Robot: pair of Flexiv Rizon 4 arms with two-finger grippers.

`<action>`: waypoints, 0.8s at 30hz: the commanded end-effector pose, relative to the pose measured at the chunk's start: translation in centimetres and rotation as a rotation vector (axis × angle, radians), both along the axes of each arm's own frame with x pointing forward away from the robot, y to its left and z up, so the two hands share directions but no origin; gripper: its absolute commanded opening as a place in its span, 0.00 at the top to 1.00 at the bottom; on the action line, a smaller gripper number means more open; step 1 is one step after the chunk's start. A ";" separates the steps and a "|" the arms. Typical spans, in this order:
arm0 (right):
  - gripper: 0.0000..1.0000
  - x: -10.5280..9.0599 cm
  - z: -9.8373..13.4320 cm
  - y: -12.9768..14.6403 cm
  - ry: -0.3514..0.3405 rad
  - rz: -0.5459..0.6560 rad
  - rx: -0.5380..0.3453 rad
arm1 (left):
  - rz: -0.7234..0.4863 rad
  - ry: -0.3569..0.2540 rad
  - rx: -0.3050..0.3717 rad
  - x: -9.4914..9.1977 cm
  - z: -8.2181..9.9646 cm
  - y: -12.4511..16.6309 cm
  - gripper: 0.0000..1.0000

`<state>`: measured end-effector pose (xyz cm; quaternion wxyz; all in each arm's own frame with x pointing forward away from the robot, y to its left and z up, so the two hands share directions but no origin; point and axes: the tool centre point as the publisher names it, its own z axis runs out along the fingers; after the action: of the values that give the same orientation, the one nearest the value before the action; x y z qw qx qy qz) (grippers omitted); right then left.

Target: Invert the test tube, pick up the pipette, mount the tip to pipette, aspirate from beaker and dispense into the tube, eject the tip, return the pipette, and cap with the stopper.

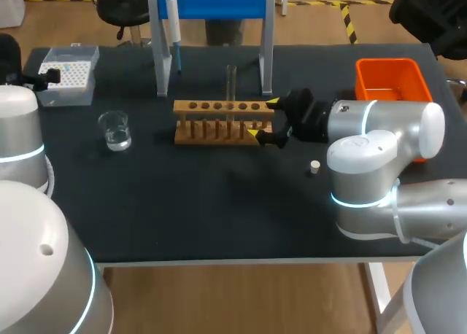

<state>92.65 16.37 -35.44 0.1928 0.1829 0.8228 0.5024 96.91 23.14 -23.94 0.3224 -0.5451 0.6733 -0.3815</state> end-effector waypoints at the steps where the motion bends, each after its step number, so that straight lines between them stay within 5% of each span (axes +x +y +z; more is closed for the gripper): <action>1: 0.00 0.0 -0.1 0.0 0.000 0.000 0.001 | 0.040 0.012 0.022 3.0 -1.7 -0.3 0.00; 24: 0.00 0.0 -0.1 0.0 0.000 0.000 0.001 | 0.056 0.040 0.007 8.4 -5.6 2.6 0.00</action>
<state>92.65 16.36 -35.44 0.1928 0.1829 0.8228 0.5024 104.35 25.64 -28.92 0.3206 -0.5709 0.6649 -0.3594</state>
